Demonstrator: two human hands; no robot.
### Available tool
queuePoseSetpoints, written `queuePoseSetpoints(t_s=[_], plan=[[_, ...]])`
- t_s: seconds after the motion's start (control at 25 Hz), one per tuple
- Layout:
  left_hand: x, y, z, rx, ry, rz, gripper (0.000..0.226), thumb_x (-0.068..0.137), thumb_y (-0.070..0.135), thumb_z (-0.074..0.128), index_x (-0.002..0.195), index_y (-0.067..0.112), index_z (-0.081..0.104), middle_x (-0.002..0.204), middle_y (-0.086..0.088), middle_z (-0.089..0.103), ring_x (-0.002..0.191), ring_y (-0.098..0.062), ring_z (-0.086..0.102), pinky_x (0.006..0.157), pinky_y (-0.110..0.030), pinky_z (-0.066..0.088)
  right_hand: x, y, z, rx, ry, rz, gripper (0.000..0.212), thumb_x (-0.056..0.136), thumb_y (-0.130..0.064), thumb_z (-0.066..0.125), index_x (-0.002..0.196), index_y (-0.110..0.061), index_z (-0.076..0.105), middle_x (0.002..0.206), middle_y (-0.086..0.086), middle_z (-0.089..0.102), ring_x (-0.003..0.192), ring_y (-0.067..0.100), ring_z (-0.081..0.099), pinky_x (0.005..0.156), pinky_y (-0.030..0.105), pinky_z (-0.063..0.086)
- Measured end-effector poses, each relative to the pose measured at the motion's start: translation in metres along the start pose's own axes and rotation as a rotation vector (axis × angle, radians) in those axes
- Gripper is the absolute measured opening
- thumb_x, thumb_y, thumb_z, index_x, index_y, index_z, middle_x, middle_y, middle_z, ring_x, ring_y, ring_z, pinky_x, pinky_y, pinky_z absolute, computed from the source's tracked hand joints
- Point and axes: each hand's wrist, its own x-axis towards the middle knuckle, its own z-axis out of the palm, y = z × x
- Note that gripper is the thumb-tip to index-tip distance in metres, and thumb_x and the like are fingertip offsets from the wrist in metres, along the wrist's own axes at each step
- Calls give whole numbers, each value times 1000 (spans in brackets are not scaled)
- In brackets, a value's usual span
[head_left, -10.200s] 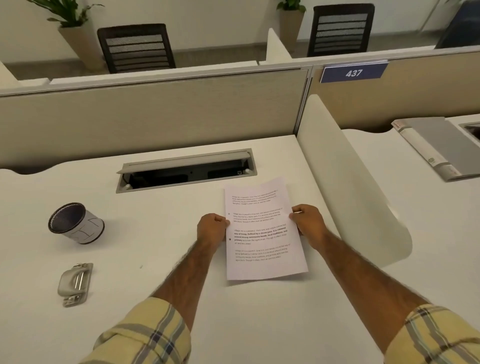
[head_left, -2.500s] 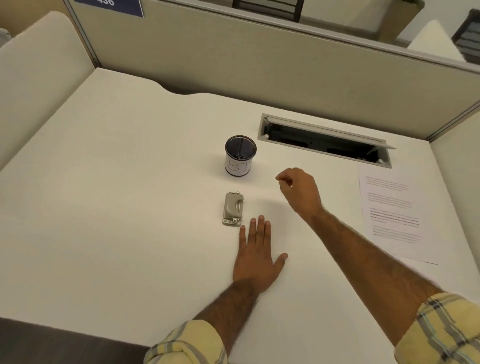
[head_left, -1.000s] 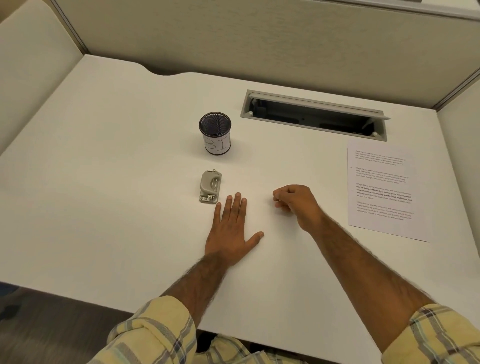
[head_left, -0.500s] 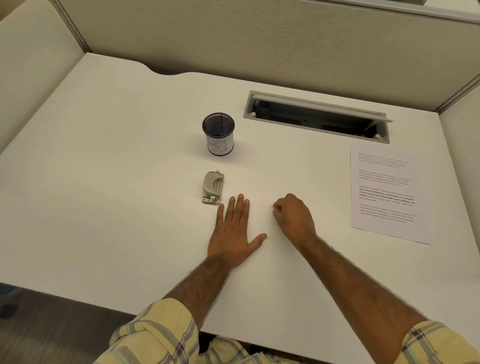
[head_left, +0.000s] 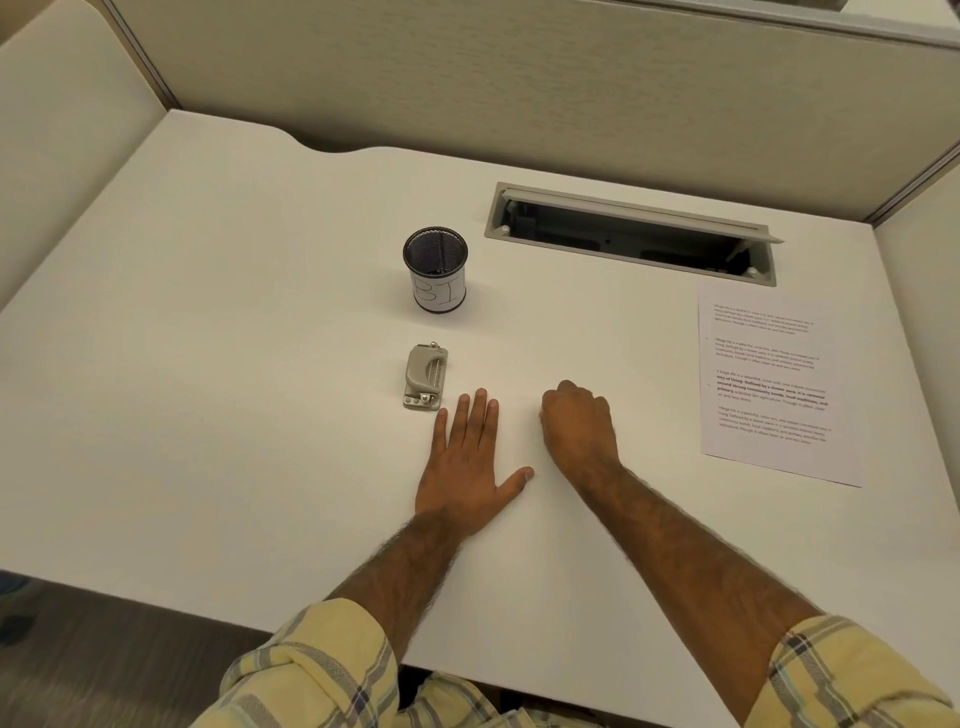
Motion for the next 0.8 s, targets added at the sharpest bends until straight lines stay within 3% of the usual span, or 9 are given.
queuePoseSetpoints(t_s=[0.28, 0.4, 0.52, 0.6, 0.68, 0.8], plan=[[0, 0, -1, -10, -8, -1, 97, 94, 80, 14, 163, 15, -9, 171, -4, -18, 158, -22, -18, 128, -52, 0, 9, -10, -1, -116, -3, -78, 18, 87, -13, 66, 105, -14, 66, 104, 6, 64, 96, 24, 62, 85, 39, 44], [0, 0, -1, -9, 5, 1, 96, 95, 78, 17, 163, 14, -7, 172, -5, -15, 158, -22, -16, 128, -53, 1, 16, -5, -6, -23, -35, -48, 16, 89, -15, 57, 102, -12, 66, 103, 7, 66, 94, 27, 63, 84, 39, 45], [0, -1, 1, 0, 7, 2, 96, 95, 76, 19, 163, 13, -5, 172, -6, -14, 158, -22, -15, 128, -53, 5, 27, 13, -21, 447, -116, 109, 8, 77, -14, 60, 69, -15, 61, 74, 3, 63, 70, 25, 61, 66, 30, 46], [0, -1, 1, -10, 8, 5, 96, 95, 76, 20, 163, 12, -4, 172, -6, -13, 159, -22, -15, 128, -54, 5, 33, 29, -35, 845, -132, 220, 24, 75, -9, 65, 55, -16, 53, 58, -2, 54, 56, 17, 51, 56, 27, 41], [0, -2, 2, -13, 7, 7, 96, 95, 76, 21, 163, 12, -4, 172, -6, -14, 159, -22, -14, 128, -54, 5, 40, 40, -53, 1146, -153, 283, 13, 80, -7, 66, 68, -8, 63, 69, 3, 63, 66, 18, 57, 60, 29, 46], [0, -2, 2, -13, 4, 7, 96, 95, 76, 19, 163, 12, -4, 172, -6, -15, 158, -22, -16, 128, -53, 3, 62, 41, -81, 1270, -186, 253, 12, 87, -9, 64, 89, 1, 70, 91, 12, 71, 82, 21, 66, 74, 33, 55]])
